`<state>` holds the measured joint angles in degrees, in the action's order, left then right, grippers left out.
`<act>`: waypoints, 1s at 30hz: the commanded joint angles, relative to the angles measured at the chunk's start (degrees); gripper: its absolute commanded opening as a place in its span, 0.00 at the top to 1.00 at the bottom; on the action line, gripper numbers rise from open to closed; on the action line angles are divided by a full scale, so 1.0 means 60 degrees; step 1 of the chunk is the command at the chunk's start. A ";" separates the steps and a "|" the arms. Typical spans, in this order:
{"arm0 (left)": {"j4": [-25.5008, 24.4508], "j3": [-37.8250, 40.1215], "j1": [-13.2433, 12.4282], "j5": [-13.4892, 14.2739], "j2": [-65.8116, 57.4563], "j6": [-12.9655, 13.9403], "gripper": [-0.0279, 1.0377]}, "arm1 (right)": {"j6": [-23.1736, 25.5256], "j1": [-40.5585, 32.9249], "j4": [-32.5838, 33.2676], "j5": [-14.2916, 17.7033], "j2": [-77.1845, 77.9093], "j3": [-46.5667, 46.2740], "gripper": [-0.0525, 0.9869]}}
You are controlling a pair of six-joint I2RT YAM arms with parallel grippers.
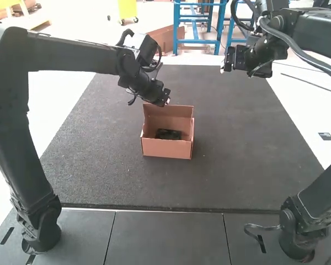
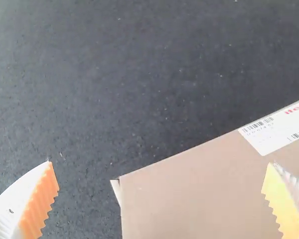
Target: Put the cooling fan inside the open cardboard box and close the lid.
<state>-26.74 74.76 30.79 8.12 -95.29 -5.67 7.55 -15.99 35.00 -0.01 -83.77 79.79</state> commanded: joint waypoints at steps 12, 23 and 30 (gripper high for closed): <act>0.0692 -0.2031 0.0201 -0.0079 0.0881 -0.0109 0.06 | 0.0089 0.0116 0.0084 -0.0145 0.0074 0.0237 0.07; 0.2494 -0.3525 0.0611 0.0155 0.0866 0.0169 0.06 | 0.0089 0.0072 0.0245 -0.0203 0.0104 0.0208 0.07; 0.2611 -0.3290 0.0743 0.0214 0.0983 0.0228 0.06 | 0.0104 0.0072 0.0245 -0.0218 0.0118 0.0354 0.07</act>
<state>-10.68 53.06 34.61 9.23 -91.79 -5.39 7.57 -16.01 36.71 -0.82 -83.77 79.79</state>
